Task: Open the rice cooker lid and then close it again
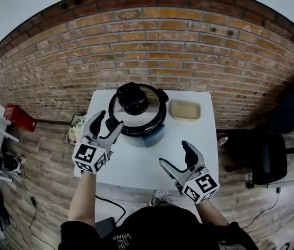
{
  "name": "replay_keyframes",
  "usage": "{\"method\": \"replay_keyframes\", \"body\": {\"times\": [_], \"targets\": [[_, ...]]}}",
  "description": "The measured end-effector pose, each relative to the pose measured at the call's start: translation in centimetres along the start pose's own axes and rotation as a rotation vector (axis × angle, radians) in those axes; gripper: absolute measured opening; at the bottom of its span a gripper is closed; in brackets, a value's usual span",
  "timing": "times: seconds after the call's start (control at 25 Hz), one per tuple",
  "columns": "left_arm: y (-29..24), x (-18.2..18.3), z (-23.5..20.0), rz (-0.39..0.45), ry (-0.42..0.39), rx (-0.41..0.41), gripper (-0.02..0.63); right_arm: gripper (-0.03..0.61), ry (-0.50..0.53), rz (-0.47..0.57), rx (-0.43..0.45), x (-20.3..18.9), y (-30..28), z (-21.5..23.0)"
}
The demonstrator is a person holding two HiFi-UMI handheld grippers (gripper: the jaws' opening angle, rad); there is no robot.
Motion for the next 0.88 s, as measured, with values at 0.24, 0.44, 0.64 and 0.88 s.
{"method": "replay_keyframes", "body": {"times": [0.24, 0.44, 0.64, 0.88], "targets": [[8.6, 0.3, 5.0, 0.001, -0.016, 0.076, 0.284, 0.420, 0.056, -0.019, 0.038, 0.1, 2.9, -3.0], [15.6, 0.2, 10.5, 0.012, 0.012, 0.138, 0.282, 0.387, 0.080, -0.031, 0.080, -0.7, 6.9, -6.1], [21.5, 0.1, 16.1, 0.006, 0.013, 0.174, 0.264, 0.331, 0.117, -0.031, 0.106, -1.8, 11.3, -8.9], [27.0, -0.2, 21.3, -0.006, 0.027, 0.193, 0.172, 0.253, 0.131, -0.057, 0.119, -3.3, 15.6, -12.0]]}}
Point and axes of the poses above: the fingertips, and each gripper's own axes: y backward along the fingers, z to its right, x out of its top, the point moved 9 cm from there along y, backward along the fingers, and after that the axes turned 2 degrees about -y, right-handed, at the moved point
